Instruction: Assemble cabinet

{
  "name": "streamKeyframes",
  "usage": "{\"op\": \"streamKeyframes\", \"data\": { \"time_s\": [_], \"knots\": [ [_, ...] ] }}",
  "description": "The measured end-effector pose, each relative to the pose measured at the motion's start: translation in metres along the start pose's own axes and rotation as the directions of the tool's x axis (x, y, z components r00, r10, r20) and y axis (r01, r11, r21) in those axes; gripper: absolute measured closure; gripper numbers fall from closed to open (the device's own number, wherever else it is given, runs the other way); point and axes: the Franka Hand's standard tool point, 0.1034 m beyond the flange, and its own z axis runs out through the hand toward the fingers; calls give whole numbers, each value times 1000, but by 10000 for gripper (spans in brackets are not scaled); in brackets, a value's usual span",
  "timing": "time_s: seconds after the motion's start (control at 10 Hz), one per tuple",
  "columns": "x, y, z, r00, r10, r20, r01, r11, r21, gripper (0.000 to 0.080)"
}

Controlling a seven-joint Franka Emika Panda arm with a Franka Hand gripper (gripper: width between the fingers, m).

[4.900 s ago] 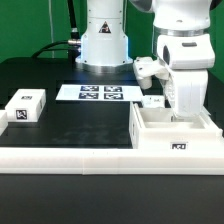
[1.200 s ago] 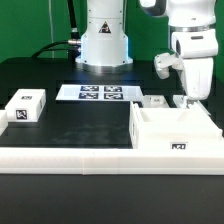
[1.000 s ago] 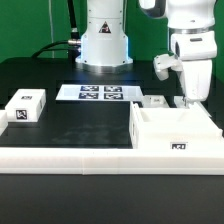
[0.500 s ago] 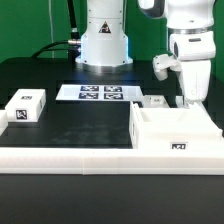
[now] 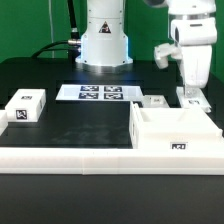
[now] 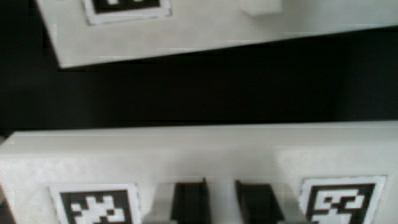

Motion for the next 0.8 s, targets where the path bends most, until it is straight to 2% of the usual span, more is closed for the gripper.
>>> {"op": "streamKeyframes", "data": {
  "time_s": [0.4,0.8],
  "knots": [
    [-38,17,-16,1000,1,21,-1,1000,-6,729],
    [-37,19,-12,1000,6,17,-6,1000,0,729]
  ]
}}
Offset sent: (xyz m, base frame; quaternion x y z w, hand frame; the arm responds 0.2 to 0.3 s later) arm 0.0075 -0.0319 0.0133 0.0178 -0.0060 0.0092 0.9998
